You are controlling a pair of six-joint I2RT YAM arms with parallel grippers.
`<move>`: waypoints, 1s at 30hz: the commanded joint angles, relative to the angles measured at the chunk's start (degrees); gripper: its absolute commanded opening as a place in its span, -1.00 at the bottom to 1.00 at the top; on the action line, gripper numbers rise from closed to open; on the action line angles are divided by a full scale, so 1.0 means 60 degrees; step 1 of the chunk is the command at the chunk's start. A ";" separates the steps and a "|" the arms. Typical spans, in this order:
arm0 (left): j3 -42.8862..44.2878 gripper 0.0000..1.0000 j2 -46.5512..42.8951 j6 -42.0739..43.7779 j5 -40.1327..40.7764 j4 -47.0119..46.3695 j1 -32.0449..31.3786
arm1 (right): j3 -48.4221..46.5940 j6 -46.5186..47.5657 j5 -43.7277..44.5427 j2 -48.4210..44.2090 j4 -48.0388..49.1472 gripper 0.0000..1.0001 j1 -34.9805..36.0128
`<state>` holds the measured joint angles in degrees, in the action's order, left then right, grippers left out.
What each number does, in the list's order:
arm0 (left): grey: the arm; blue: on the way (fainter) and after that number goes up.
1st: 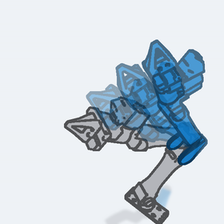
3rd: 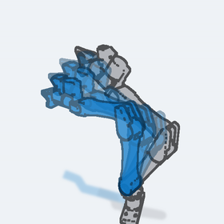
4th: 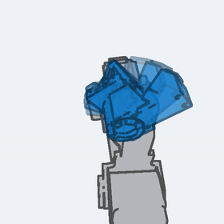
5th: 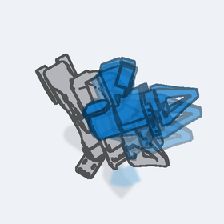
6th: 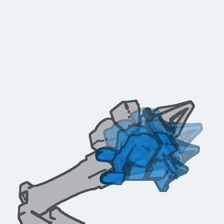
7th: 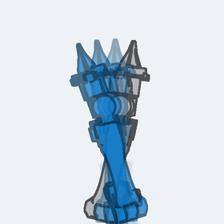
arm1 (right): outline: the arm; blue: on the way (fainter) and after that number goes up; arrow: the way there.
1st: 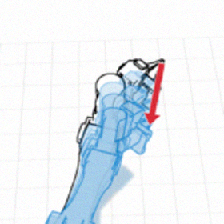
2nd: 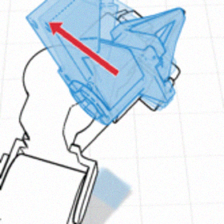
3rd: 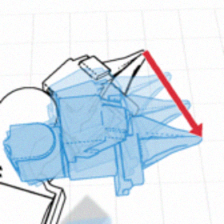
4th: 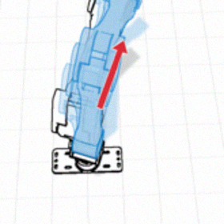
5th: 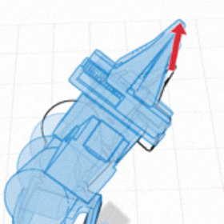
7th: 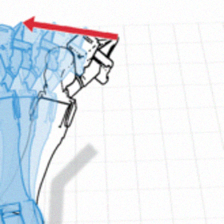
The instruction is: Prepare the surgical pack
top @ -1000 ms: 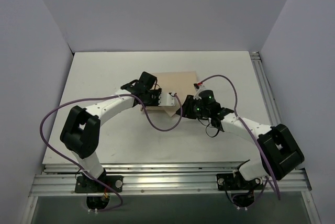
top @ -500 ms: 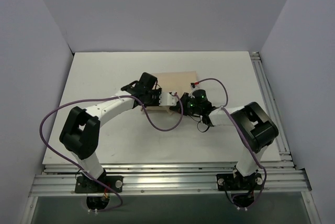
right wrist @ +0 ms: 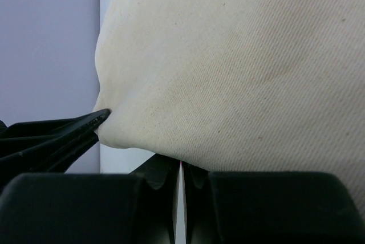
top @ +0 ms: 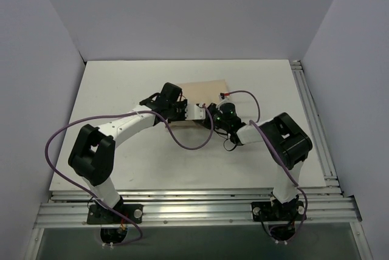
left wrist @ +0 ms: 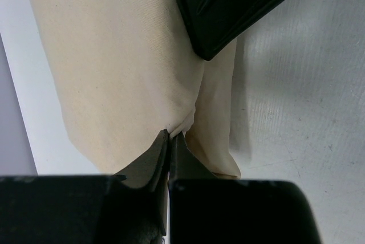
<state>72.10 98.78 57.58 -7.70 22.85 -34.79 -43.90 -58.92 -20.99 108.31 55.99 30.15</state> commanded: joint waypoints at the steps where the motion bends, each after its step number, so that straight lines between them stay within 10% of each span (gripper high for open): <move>1: 0.0348 -0.95 -0.0556 -0.0119 -0.0268 -0.0278 -0.0047 | -0.0418 -0.0273 0.0890 -0.0137 0.0864 -1.00 -0.0015; 18: 0.0538 -0.95 -0.0614 -0.0280 -0.0371 -0.0424 -0.0047 | -0.0652 -0.1299 0.1345 0.1049 0.2709 -1.00 -0.0147; 30: -0.0077 -0.95 -0.0570 0.1023 -0.0503 0.0615 -0.0091 | 0.0372 -0.0362 0.2049 -0.0650 -0.0220 -1.00 -0.0118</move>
<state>72.64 98.24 59.96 -8.21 23.59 -34.81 -43.13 -62.67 -11.33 106.91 56.95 29.91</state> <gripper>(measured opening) 0.049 0.001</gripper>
